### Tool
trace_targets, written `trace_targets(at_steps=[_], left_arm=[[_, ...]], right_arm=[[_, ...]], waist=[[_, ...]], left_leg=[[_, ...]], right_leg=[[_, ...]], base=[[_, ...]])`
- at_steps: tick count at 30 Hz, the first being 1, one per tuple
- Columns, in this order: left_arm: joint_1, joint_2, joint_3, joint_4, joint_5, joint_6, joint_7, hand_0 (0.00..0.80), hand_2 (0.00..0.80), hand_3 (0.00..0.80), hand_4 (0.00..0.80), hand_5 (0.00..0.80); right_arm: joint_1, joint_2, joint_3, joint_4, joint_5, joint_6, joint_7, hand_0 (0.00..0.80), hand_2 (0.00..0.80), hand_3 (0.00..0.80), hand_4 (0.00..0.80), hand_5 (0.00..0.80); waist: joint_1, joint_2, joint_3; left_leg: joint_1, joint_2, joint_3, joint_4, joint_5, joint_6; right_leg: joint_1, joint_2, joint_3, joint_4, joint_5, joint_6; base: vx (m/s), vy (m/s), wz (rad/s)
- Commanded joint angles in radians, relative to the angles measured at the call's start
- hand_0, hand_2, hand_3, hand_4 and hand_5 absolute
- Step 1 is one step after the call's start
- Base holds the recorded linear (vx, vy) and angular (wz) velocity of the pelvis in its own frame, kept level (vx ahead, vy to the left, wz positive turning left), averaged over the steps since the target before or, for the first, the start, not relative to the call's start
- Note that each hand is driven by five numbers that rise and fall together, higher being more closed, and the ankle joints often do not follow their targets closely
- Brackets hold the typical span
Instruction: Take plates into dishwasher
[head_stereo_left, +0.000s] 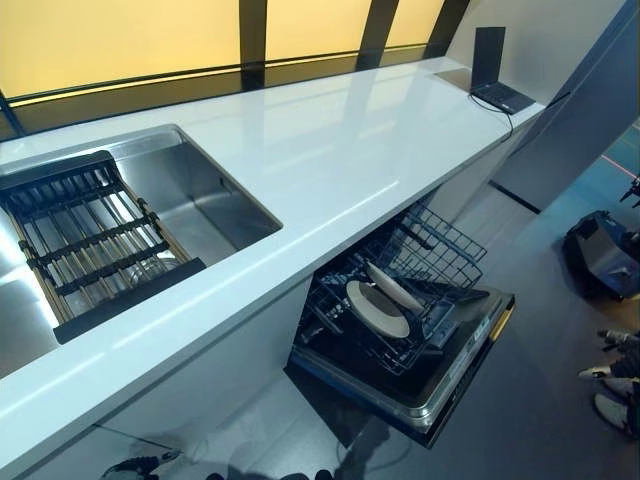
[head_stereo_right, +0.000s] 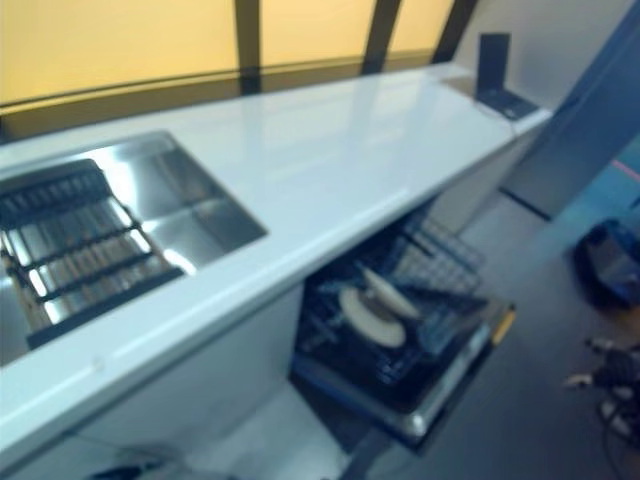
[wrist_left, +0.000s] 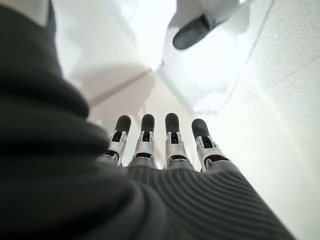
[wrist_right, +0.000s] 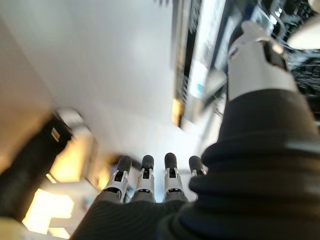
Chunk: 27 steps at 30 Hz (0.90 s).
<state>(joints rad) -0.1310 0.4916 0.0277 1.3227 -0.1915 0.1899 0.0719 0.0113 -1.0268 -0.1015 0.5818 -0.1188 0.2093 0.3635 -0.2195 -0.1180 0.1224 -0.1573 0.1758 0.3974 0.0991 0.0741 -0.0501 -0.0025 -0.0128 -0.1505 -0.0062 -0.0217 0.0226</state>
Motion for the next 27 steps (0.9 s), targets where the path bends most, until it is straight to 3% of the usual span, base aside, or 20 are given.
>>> trace_targets(at_steps=[1, 3, 4, 6, 8, 10, 11, 12, 15, 18, 20, 21, 22, 24, 25, 26, 27], left_arm=[[0.078, -0.022, 0.037, 0.031, -0.049, -0.012, 0.0, 0.0, 0.0, 0.0, 0.0, 0.0], [0.096, -0.032, 0.058, 0.038, -0.037, -0.035, -0.017, 0.0, 0.0, 0.0, 0.0, 0.0], [0.101, -0.041, 0.061, 0.038, -0.021, -0.045, -0.028, 0.0, 0.0, 0.0, 0.0, 0.0], [0.11, -0.051, 0.06, 0.04, -0.003, -0.069, -0.038, 0.0, 0.0, 0.0, 0.0, 0.0], [0.109, -0.057, 0.058, 0.037, 0.01, -0.077, -0.049, 0.0, 0.0, 0.0, 0.0, 0.0], [0.089, -0.061, 0.042, 0.028, 0.032, -0.087, -0.072, 0.0, 0.0, 0.0, 0.0, 0.0], [0.082, -0.062, 0.033, 0.025, 0.033, -0.088, -0.076, 0.0, 0.0, 0.0, 0.0, 0.0], [0.039, -0.067, -0.013, 0.011, 0.042, -0.083, -0.083, 0.0, 0.0, 0.0, 0.0, 0.0], [-0.017, -0.068, -0.084, -0.013, 0.0, -0.08, -0.06, 0.0, 0.0, 0.0, 0.0, 0.0], [-0.027, -0.058, -0.099, -0.015, 0.007, -0.079, -0.052, 0.0, 0.0, 0.0, 0.0, 0.0], [-0.025, -0.049, -0.103, -0.016, 0.014, -0.071, -0.052, 0.0, 0.0, 0.0, 0.0, 0.0], [-0.02, -0.03, -0.101, -0.01, 0.009, -0.06, -0.056, 0.0, 0.0, 0.0, 0.0, 0.0], [-0.018, -0.016, -0.09, -0.004, -0.008, -0.052, -0.057, 0.0, 0.0, 0.0, 0.0, 0.0], [-0.014, -0.002, -0.075, 0.021, -0.038, -0.049, -0.067, 0.0, 0.0, 0.0, 0.0, 0.0], [-0.014, -0.001, -0.074, 0.023, -0.037, -0.049, -0.07, 0.0, 0.0, 0.0, 0.0, 0.0], [-0.016, 0.008, -0.069, 0.05, -0.036, -0.059, -0.084, 0.0, 0.0, 0.0, 0.0, 0.0], [-0.018, 0.024, -0.066, 0.054, -0.029, -0.055, -0.099, 0.0, 0.0, 0.0, 0.0, 0.0]], right_arm=[[-0.095, 0.012, 0.004, 0.065, 0.003, 0.138, 0.027, 0.0, 0.0, 0.0, 0.0, 0.0], [-0.126, 0.05, 0.032, 0.116, 0.047, 0.19, 0.01, 0.0, 0.0, 0.0, 0.0, 0.0], [-0.127, 0.091, 0.038, 0.152, 0.105, 0.21, -0.011, 0.0, 0.0, 0.0, 0.0, 0.0], [-0.135, 0.132, 0.046, 0.22, 0.149, 0.194, -0.019, 0.0, 0.0, 0.0, 0.0, 0.0], [-0.136, 0.149, 0.044, 0.262, 0.171, 0.166, -0.027, 0.0, 0.0, 0.0, 0.0, 0.0], [-0.112, 0.168, 0.009, 0.307, 0.232, 0.153, -0.03, 0.0, 0.0, 0.0, 0.0, 0.0], [-0.105, 0.171, 0.001, 0.319, 0.239, 0.146, -0.03, 0.0, 0.0, 0.0, 0.0, 0.0], [-0.081, 0.189, -0.019, 0.34, 0.313, 0.145, -0.064, 0.0, 0.0, 0.0, 0.0, 0.0], [-0.069, 0.213, -0.016, 0.358, 0.352, 0.137, -0.12, 0.0, 0.0, 0.0, 0.0, 0.0], [-0.094, 0.218, 0.001, 0.415, 0.374, 0.122, -0.135, 0.0, 0.0, 0.0, 0.0, 0.0], [-0.097, 0.227, 0.011, 0.417, 0.382, 0.129, -0.161, 0.0, 0.0, 0.0, 0.0, 0.0], [-0.095, 0.237, 0.017, 0.437, 0.382, 0.123, -0.151, 0.0, 0.0, 0.0, 0.0, 0.0], [-0.107, 0.254, 0.029, 0.457, 0.387, 0.124, -0.146, 0.0, 0.0, 0.0, 0.0, 0.0], [-0.137, 0.268, 0.045, 0.52, 0.399, 0.124, -0.15, 0.0, 0.0, 0.0, 0.0, 0.0], [-0.139, 0.269, 0.046, 0.523, 0.399, 0.123, -0.148, 0.0, 0.0, 0.0, 0.0, 0.0], [-0.151, 0.284, 0.04, 0.593, 0.422, 0.117, -0.148, 0.0, 0.0, 0.0, 0.0, 0.0], [-0.157, 0.297, 0.04, 0.618, 0.445, 0.117, -0.159, 0.0, 0.0, 0.0, 0.0, 0.0]], waist=[[0.079, 0.015, 0.017], [0.103, 0.0, 0.026], [0.116, -0.01, 0.028], [0.134, -0.014, 0.024], [0.138, -0.008, 0.019], [0.128, 0.021, 0.0], [0.122, 0.028, -0.002], [0.097, 0.047, 0.003], [0.082, 0.047, 0.031], [0.097, 0.048, 0.055], [0.1, 0.049, 0.06], [0.104, 0.055, 0.062], [0.115, 0.054, 0.064], [0.12, 0.067, 0.07], [0.121, 0.068, 0.071], [0.124, 0.073, 0.074], [0.131, 0.072, 0.076]], left_leg=[[-0.078, -0.099, -0.094, -0.166, 0.017, -0.003], [-0.074, -0.098, -0.125, 0.03, -0.043, 0.017], [-0.055, -0.102, -0.138, 0.144, -0.128, 0.055], [0.008, -0.131, -0.179, 0.233, -0.247, 0.107], [0.073, -0.139, -0.189, 0.28, -0.296, 0.123], [0.199, -0.167, -0.214, 0.159, -0.302, 0.106], [0.227, -0.173, -0.212, 0.097, -0.287, 0.1], [0.265, -0.19, -0.216, -0.033, -0.236, 0.085], [0.246, -0.217, -0.25, -0.042, -0.236, 0.091], [0.231, -0.223, -0.259, -0.08, -0.213, 0.093], [0.217, -0.226, -0.267, -0.085, -0.202, 0.102], [0.203, -0.224, -0.27, -0.089, -0.189, 0.114], [0.186, -0.221, -0.26, -0.082, -0.178, 0.128], [0.174, -0.199, -0.245, -0.051, -0.193, 0.144], [0.172, -0.197, -0.244, -0.048, -0.195, 0.145], [0.144, -0.18, -0.252, 0.011, -0.226, 0.164], [0.121, -0.162, -0.258, 0.052, -0.241, 0.166]], right_leg=[[0.061, 0.102, 0.032, 0.121, -0.104, -0.029], [0.069, 0.079, 0.038, 0.097, -0.085, -0.042], [0.069, 0.056, 0.032, 0.083, -0.069, -0.04], [0.061, 0.036, 0.035, 0.069, -0.051, -0.025], [0.052, 0.04, 0.034, 0.064, -0.05, -0.019], [0.031, 0.063, 0.021, 0.075, -0.053, -0.007], [0.022, 0.067, 0.015, 0.08, -0.052, -0.003], [-0.032, 0.08, -0.009, 0.115, -0.039, 0.01], [-0.106, 0.082, -0.017, 0.124, 0.007, 0.037], [-0.116, 0.087, -0.039, 0.152, -0.002, 0.042], [-0.124, 0.078, -0.028, 0.184, 0.008, 0.051], [-0.134, 0.044, -0.015, 0.21, 0.035, 0.071], [-0.142, 0.001, -0.013, 0.207, 0.067, 0.074], [-0.144, -0.055, 0.04, 0.197, 0.089, 0.069], [-0.143, -0.058, 0.044, 0.196, 0.09, 0.068], [-0.132, -0.107, 0.125, 0.139, 0.147, 0.063], [-0.122, -0.13, 0.156, 0.106, 0.162, 0.064]], base=[[-0.218, -0.099, -0.21], [-0.183, -0.107, -0.52], [-0.157, -0.068, -0.33], [-0.107, 0.019, 0.11], [-0.063, 0.059, 0.05], [-0.078, 0.128, 0.15], [-0.199, 0.178, 0.48], [-0.254, 0.141, 0.61], [-0.314, 0.123, 0.7], [-0.262, 0.056, 0.15], [-0.209, 0.012, -0.08], [-0.29, -0.014, -0.06], [-0.325, -0.025, -0.05], [-0.215, -0.048, -0.15], [-0.189, -0.142, -0.1], [-0.207, -0.232, 0.09], [-0.246, -0.319, 0.19]])
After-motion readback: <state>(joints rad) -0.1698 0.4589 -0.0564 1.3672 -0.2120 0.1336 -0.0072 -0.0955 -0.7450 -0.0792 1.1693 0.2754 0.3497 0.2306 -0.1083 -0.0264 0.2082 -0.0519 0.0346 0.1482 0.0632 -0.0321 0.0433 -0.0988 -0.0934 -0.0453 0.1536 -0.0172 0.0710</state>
